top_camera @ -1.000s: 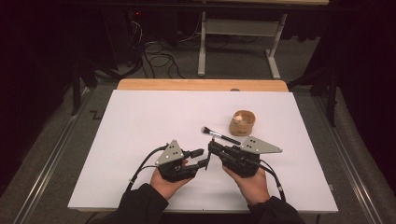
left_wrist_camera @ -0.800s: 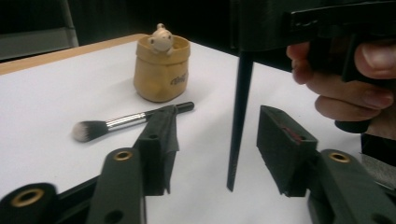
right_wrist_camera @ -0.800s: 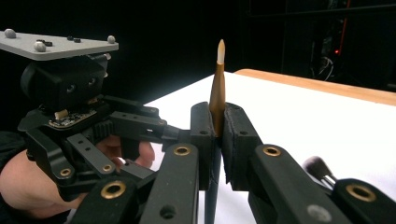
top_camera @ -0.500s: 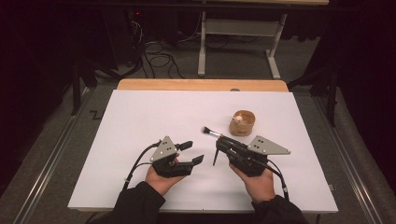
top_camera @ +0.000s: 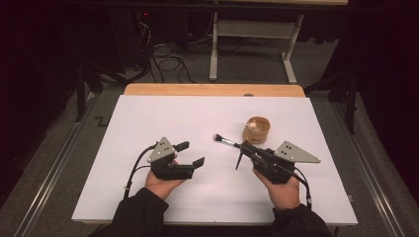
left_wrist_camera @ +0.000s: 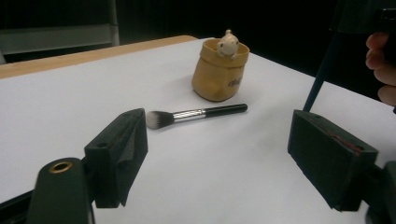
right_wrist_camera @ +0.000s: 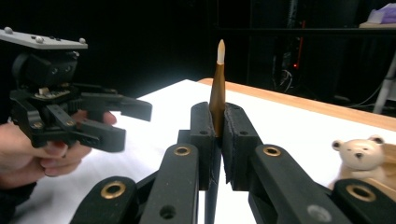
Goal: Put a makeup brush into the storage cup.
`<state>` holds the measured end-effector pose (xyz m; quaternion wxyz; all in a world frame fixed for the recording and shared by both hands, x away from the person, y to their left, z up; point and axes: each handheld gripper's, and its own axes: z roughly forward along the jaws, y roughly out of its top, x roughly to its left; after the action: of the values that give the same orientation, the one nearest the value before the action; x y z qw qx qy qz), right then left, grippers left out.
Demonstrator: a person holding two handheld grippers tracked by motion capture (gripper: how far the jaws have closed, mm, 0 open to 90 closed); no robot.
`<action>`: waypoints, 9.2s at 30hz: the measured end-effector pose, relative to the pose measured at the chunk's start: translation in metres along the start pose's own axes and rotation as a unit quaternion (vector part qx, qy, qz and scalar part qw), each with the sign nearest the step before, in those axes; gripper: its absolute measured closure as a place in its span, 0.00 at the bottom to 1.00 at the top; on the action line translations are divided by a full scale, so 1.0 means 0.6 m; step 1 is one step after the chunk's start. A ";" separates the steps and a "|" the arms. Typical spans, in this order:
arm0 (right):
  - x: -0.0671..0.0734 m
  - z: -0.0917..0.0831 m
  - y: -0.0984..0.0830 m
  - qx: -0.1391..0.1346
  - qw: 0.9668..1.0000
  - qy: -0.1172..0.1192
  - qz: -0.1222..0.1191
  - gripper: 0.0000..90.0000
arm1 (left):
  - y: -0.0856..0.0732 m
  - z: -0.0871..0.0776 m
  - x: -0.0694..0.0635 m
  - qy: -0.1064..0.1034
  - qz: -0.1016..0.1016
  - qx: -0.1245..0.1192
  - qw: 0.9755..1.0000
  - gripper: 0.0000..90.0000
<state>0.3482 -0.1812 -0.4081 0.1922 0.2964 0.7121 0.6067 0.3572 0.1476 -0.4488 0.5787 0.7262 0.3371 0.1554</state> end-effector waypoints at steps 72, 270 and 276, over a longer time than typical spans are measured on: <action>-0.072 -0.049 0.038 -0.015 0.990 -0.139 -0.022 0.95 | -0.022 -0.100 0.067 0.069 0.022 0.003 0.997 0.00; -0.092 -0.059 -0.089 0.114 0.973 -0.199 0.012 0.01 | -0.034 -0.100 0.076 0.076 0.012 0.014 0.997 0.03; -0.091 -0.057 -0.091 0.119 0.973 -0.197 0.017 0.01 | -0.041 -0.104 0.071 0.068 0.003 0.028 0.997 0.05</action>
<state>0.3575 -0.2474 -0.4597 0.2816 0.4433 0.7219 0.4506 0.3423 0.2246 -0.4614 0.5335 0.7309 0.3778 0.1962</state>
